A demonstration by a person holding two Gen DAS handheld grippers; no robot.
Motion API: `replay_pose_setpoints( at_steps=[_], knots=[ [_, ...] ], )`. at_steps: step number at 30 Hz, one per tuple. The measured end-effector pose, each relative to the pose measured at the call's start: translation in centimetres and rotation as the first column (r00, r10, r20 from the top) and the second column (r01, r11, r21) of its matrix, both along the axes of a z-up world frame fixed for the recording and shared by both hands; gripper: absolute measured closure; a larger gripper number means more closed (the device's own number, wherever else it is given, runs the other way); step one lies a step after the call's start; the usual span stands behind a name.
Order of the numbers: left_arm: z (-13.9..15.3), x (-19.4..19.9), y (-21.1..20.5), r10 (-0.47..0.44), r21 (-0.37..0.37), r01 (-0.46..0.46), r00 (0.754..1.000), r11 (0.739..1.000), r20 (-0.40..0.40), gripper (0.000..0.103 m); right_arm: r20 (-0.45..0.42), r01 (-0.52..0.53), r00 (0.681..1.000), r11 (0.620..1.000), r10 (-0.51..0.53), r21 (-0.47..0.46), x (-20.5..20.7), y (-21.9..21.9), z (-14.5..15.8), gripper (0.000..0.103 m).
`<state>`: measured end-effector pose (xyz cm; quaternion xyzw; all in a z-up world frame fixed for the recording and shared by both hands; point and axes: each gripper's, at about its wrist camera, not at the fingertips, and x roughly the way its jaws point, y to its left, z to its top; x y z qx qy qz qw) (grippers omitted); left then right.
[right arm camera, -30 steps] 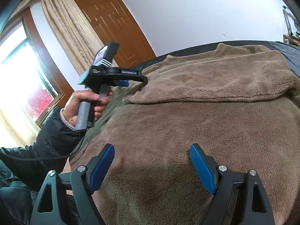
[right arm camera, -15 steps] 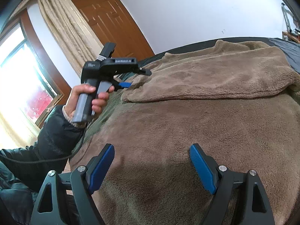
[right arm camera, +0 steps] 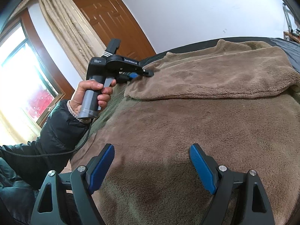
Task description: Fold clothes
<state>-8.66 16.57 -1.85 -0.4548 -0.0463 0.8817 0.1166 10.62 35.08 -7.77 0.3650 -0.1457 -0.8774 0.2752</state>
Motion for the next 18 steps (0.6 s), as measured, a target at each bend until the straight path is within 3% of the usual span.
replay_pose_setpoints(
  at_steps=[2, 3, 4, 8, 12, 18],
  knots=[
    [1.5, 0.6, 1.4, -0.021, -0.079, 0.014, 0.995, 0.997, -0.095, 0.075, 0.001, 0.000, 1.000, 1.000, 0.000, -0.001, 0.0, 0.0, 0.0, 0.018],
    [1.5, 0.4, 1.8, -0.027, -0.122, 0.015, 0.995, 0.992, -0.099, 0.072, 0.002, 0.000, 1.000, 1.000, 0.000, -0.002, 0.0, 0.0, 0.0, 0.018],
    [1.4, 0.2, 2.2, -0.031, -0.169, 0.015, 0.995, 0.986, -0.094, 0.071, 0.003, 0.001, 1.000, 1.000, -0.001, -0.002, 0.0, -0.1, 0.0, 0.018],
    [-1.7, -0.9, 2.4, -0.006, -0.326, 0.002, 1.000, 0.945, -0.012, 0.049, 0.006, 0.001, 1.000, 1.000, -0.001, -0.005, -0.1, -0.1, 0.0, 0.018],
    [-3.0, -1.1, 0.5, 0.034, -0.342, -0.032, 0.999, 0.939, -0.001, 0.028, 0.008, 0.001, 1.000, 1.000, 0.000, -0.006, -0.1, -0.1, 0.1, 0.018],
    [-1.8, -0.6, -2.5, 0.095, -0.286, -0.095, 0.995, 0.954, -0.015, 0.024, 0.020, 0.014, 1.000, 1.000, -0.014, -0.010, -0.4, 0.0, 0.0, 0.018]
  ],
)
